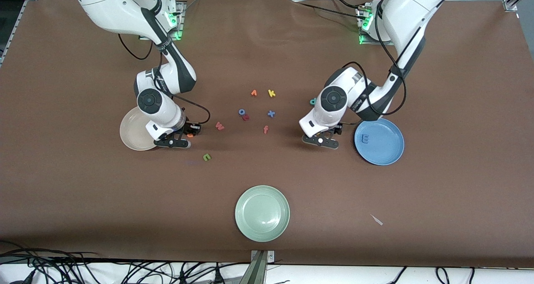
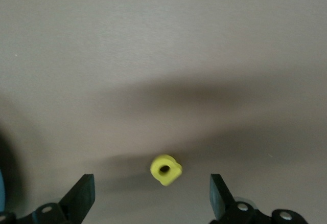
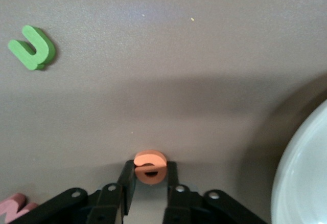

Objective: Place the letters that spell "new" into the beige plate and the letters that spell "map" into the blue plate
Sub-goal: 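Grasp the yellow d with the left gripper while the right gripper lifts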

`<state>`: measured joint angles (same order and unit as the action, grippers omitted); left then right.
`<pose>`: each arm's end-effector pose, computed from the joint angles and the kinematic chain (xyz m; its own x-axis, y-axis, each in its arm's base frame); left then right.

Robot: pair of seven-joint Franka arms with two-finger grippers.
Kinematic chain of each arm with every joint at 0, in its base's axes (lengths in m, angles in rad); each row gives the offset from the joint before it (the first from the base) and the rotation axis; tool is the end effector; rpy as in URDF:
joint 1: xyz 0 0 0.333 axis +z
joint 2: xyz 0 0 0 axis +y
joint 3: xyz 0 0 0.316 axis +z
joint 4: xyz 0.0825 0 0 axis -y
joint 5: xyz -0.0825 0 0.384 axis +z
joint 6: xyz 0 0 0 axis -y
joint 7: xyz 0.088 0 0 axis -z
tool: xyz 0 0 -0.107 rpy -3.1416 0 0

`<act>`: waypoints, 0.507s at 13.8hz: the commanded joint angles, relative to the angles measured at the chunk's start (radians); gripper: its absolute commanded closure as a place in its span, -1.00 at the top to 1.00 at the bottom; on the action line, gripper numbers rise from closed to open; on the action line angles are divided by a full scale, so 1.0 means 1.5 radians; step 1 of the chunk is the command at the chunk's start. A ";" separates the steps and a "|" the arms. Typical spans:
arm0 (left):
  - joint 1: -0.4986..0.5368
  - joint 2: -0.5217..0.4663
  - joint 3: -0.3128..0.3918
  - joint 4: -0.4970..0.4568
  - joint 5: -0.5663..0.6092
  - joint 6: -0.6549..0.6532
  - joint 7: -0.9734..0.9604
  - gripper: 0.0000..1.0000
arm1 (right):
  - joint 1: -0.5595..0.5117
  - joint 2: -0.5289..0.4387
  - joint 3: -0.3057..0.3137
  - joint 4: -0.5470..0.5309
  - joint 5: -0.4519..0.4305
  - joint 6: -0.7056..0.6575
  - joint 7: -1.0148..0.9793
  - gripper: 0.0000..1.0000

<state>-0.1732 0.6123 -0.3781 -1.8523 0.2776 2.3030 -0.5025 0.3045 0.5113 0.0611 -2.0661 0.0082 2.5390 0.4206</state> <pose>0.5451 -0.3150 0.2004 0.9759 -0.1923 -0.1033 -0.1956 -0.9804 -0.0234 0.5469 0.2093 0.1781 0.9965 -0.0686 -0.0485 -0.0694 -0.9975 -0.0158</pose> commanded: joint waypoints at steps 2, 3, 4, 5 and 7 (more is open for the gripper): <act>0.016 -0.007 -0.005 -0.075 0.006 0.113 -0.008 0.80 | 0.002 -0.006 0.003 0.032 0.011 -0.046 0.015 -0.57; 0.025 -0.008 -0.006 -0.083 0.006 0.121 -0.008 0.79 | 0.001 -0.010 0.003 0.060 0.011 -0.097 0.014 -0.59; 0.021 -0.007 -0.007 -0.083 0.006 0.122 -0.009 0.73 | 0.000 -0.018 -0.001 0.083 0.011 -0.148 0.012 -0.59; 0.017 -0.007 -0.007 -0.084 0.006 0.122 -0.014 0.72 | -0.003 -0.031 -0.003 0.093 0.011 -0.177 0.011 -0.59; 0.014 -0.007 -0.007 -0.086 0.006 0.122 -0.014 0.44 | -0.005 -0.046 -0.025 0.092 0.011 -0.188 -0.032 -0.59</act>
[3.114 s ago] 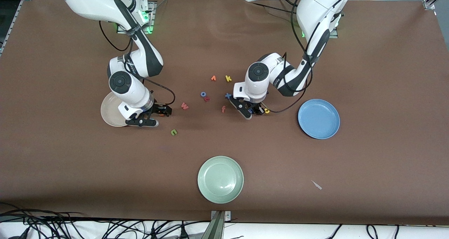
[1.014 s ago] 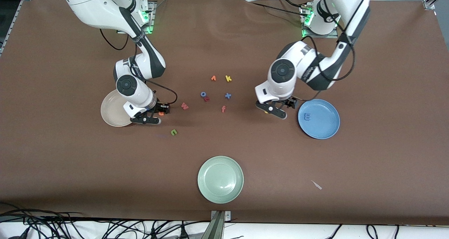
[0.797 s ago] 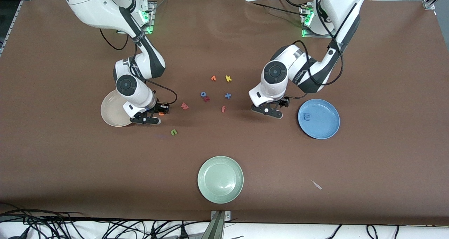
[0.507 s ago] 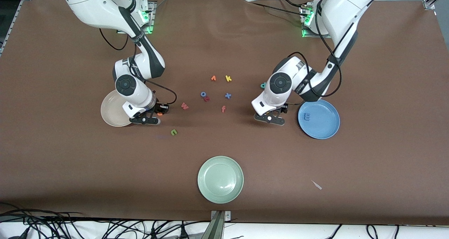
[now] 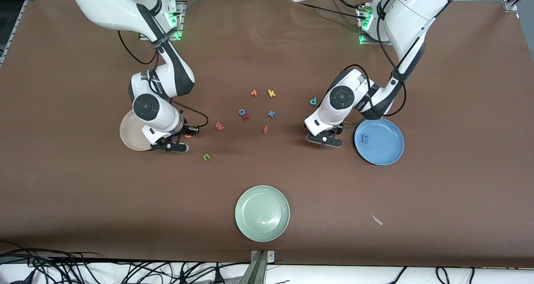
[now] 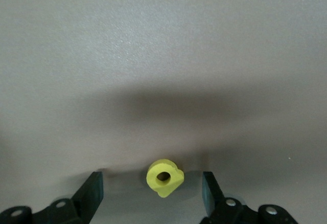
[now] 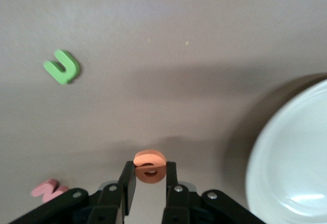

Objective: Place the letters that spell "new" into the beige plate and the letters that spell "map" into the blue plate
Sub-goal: 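Drop the orange e on the white plate while the left gripper lifts, then place the yellow d on the blue plate with the left gripper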

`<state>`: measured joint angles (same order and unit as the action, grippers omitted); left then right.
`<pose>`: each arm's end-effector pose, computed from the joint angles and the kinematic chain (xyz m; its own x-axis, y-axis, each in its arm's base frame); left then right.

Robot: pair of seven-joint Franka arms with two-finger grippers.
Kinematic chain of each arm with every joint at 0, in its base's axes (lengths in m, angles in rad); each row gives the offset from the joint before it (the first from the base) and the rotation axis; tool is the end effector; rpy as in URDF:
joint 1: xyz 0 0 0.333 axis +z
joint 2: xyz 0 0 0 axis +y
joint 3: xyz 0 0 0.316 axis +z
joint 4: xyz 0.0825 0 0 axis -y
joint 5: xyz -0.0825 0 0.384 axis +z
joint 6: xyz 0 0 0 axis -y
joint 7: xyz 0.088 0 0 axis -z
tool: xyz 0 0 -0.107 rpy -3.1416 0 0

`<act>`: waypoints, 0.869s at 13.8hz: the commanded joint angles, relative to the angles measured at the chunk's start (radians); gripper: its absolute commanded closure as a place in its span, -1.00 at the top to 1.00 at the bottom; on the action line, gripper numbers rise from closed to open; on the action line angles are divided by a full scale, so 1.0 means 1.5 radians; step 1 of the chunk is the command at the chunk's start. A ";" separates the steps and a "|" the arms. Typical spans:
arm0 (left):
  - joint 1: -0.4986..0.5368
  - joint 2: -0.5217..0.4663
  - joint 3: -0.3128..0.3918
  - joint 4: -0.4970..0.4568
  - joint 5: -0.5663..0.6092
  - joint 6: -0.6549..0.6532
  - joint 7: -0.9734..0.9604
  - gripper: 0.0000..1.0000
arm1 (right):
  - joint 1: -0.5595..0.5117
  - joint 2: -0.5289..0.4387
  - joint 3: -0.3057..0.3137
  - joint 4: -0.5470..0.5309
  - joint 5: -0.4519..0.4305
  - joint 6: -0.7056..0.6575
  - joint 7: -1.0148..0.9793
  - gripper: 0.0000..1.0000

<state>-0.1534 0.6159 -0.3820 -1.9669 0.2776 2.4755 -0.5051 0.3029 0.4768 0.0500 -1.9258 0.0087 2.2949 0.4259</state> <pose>0.5232 -0.3071 0.1706 0.9787 -0.1952 -0.0635 -0.1936 -0.9806 0.0305 0.5765 0.2113 0.2321 0.9905 -0.0838 -0.1094 -0.0824 -0.9964 0.0180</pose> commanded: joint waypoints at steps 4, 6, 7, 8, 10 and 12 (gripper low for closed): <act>0.001 -0.011 -0.005 -0.006 0.007 0.006 -0.002 -0.56 | -0.005 -0.048 -0.071 -0.006 0.011 -0.080 -0.138 -0.59; 0.005 -0.015 -0.005 -0.005 0.007 0.002 0.000 -0.84 | -0.005 -0.051 -0.107 -0.017 0.012 -0.096 -0.193 -0.58; 0.007 -0.024 -0.005 -0.002 0.008 -0.002 0.001 -0.87 | -0.005 -0.051 -0.118 -0.019 0.012 -0.099 -0.203 -0.57; 0.010 -0.039 -0.005 -0.001 0.008 -0.015 0.008 -0.87 | -0.006 -0.048 -0.122 -0.019 0.012 -0.102 -0.205 -0.56; 0.024 -0.070 -0.005 0.010 0.008 -0.074 0.060 -0.85 | -0.013 -0.040 -0.123 -0.020 0.012 -0.108 -0.205 0.18; 0.062 -0.103 -0.005 0.009 0.008 -0.123 0.175 -0.81 | -0.020 -0.037 -0.122 -0.018 0.012 -0.111 -0.205 1.00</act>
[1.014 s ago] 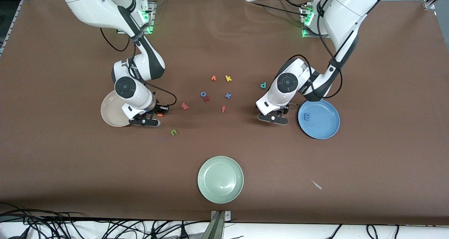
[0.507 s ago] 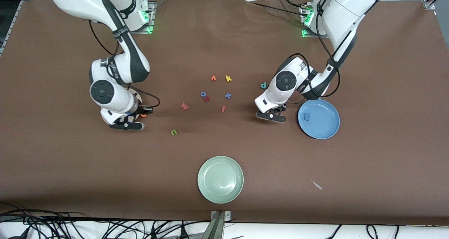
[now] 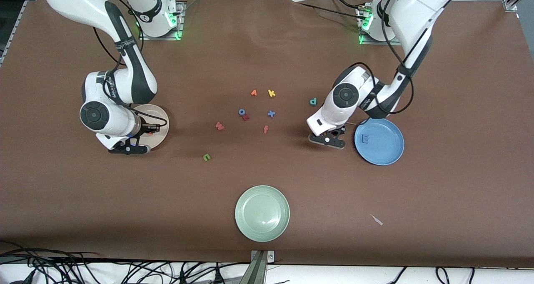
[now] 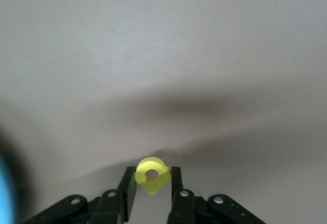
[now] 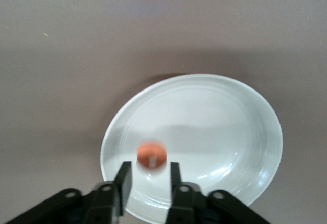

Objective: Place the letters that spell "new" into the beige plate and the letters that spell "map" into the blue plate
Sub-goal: 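Place the yellow d on the blue plate with the left gripper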

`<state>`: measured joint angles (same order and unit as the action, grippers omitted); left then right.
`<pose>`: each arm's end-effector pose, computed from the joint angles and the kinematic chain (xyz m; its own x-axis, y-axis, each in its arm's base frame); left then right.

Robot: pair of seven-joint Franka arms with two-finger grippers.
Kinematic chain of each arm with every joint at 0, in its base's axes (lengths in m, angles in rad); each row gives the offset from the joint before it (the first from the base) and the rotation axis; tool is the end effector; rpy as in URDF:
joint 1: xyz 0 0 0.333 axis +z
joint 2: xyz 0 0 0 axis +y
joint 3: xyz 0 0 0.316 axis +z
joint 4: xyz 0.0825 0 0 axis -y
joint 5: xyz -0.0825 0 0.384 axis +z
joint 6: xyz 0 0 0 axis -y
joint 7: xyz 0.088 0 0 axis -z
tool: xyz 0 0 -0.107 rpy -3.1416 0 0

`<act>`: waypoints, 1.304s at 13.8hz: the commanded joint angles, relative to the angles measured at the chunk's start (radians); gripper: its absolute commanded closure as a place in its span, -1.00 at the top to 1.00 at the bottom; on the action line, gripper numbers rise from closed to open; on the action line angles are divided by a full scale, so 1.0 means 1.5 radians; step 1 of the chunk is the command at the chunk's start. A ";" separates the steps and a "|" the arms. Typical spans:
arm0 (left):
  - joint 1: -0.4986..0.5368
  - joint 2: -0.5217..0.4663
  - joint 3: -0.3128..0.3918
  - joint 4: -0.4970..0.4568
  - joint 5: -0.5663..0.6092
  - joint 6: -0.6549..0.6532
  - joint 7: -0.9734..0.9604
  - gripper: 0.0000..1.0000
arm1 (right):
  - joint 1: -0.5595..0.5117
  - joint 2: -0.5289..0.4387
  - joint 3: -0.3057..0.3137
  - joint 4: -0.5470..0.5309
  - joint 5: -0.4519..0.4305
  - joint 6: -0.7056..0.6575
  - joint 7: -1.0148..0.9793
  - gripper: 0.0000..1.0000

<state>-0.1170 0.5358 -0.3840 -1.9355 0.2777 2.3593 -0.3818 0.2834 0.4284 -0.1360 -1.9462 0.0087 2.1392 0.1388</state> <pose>0.5457 -0.2853 0.2185 0.9594 -0.2761 -0.0575 -0.2773 -0.9607 -0.0123 0.5863 0.0897 0.2446 0.9755 -0.0006 -0.2201 0.0177 -0.9965 0.0815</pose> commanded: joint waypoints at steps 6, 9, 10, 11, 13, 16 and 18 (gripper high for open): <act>0.161 -0.117 -0.004 -0.083 0.018 -0.115 0.313 -0.79 | 0.001 -0.010 0.039 0.031 0.030 -0.028 0.074 1.00; 0.192 -0.116 -0.005 -0.129 0.036 -0.096 0.361 -0.46 | 0.009 -0.009 0.088 0.053 0.044 -0.020 0.189 1.00; 0.185 -0.115 -0.006 -0.136 0.082 -0.092 0.359 0.30 | 0.013 -0.007 0.098 0.057 0.045 -0.016 0.219 1.00; 0.185 -0.115 -0.008 -0.134 0.095 -0.096 0.353 0.99 | 0.020 -0.008 0.111 0.059 0.045 -0.004 0.254 1.00; 0.186 -0.127 -0.049 -0.125 0.094 -0.129 0.349 1.00 | 0.045 0.009 0.119 0.056 0.045 0.029 0.319 1.00; 0.187 -0.146 -0.141 -0.103 0.086 -0.194 0.227 1.00 | 0.079 0.019 0.119 0.053 0.046 0.047 0.382 1.00; 0.186 -0.138 -0.185 -0.103 0.030 -0.190 0.133 1.00 | 0.098 0.032 0.120 0.048 0.046 0.064 0.425 1.00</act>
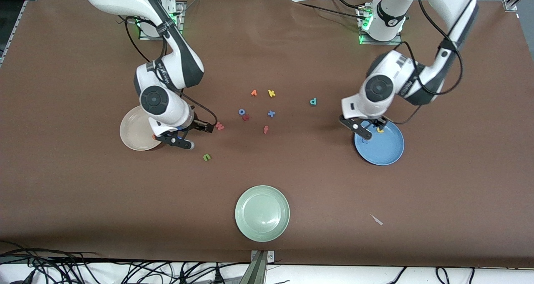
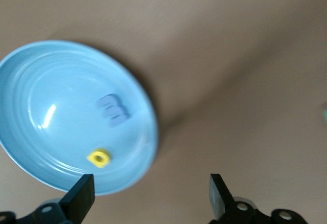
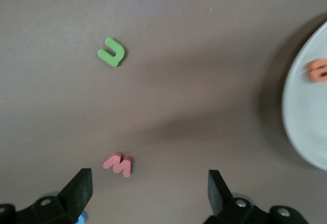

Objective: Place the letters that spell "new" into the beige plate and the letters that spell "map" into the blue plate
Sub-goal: 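Grasp the pink M with the right gripper while the left gripper reaches, then grasp the teal P with the left gripper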

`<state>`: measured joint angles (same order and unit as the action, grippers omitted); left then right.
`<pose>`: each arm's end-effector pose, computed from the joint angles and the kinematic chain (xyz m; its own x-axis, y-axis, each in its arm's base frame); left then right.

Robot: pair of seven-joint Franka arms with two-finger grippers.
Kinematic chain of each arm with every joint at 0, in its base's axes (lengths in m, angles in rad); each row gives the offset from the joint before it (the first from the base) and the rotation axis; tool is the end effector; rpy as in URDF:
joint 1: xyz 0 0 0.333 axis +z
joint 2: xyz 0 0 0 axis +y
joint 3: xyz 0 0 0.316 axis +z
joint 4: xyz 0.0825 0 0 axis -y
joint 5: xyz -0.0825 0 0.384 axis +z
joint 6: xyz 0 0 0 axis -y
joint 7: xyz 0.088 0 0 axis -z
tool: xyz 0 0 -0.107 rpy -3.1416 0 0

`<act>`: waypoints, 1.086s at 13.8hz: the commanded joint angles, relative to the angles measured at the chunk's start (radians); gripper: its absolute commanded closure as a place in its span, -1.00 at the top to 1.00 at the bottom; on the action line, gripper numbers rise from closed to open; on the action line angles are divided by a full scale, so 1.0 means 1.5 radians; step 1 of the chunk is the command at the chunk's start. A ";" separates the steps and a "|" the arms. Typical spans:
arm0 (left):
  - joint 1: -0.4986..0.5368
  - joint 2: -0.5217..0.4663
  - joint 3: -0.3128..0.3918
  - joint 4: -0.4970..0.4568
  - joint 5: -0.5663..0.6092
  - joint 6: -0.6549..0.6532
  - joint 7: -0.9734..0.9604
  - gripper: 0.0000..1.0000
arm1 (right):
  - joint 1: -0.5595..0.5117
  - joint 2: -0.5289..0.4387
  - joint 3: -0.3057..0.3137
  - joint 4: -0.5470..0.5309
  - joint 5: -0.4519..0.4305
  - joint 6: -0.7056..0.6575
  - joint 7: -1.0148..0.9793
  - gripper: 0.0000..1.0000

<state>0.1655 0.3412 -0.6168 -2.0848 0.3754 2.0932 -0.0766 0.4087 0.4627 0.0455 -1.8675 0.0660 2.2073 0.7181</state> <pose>0.5065 -0.2220 0.2702 0.8042 -0.5404 -0.2473 -0.5745 -0.8134 -0.0908 0.5608 0.2747 0.2578 0.9426 -0.3041 -0.1381 -0.3029 -0.9526 0.0302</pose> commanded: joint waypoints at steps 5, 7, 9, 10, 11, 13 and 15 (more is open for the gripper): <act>-0.013 0.004 -0.050 -0.068 -0.099 0.135 -0.146 1.00 | 0.031 0.018 -0.001 -0.028 0.008 0.070 0.116 1.00; -0.031 0.031 -0.051 -0.088 -0.098 0.189 -0.227 1.00 | 0.053 0.038 -0.001 -0.031 0.007 0.111 0.153 1.00; -0.058 0.041 -0.050 -0.095 -0.095 0.212 -0.302 1.00 | 0.065 0.057 -0.001 -0.031 0.007 0.148 0.179 1.00; -0.073 0.052 -0.049 -0.097 -0.090 0.230 -0.332 1.00 | 0.071 0.063 -0.001 -0.031 0.007 0.155 0.185 1.00; -0.078 0.061 -0.048 -0.101 -0.084 0.252 -0.356 1.00 | 0.072 0.063 -0.001 -0.035 0.007 0.161 0.187 1.00; -0.078 0.070 -0.048 -0.114 -0.046 0.274 -0.381 0.99 | 0.073 0.058 -0.001 -0.052 0.007 0.173 0.187 1.00; -0.083 0.090 -0.048 -0.118 -0.004 0.283 -0.429 0.91 | 0.072 0.051 -0.001 -0.088 0.007 0.216 0.182 0.99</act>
<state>0.0408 0.4520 -0.6871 -2.2511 0.3033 2.4906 -0.6482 0.5144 0.5646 0.0466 -1.9326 0.0663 2.4676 0.9875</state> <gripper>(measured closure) 0.026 0.000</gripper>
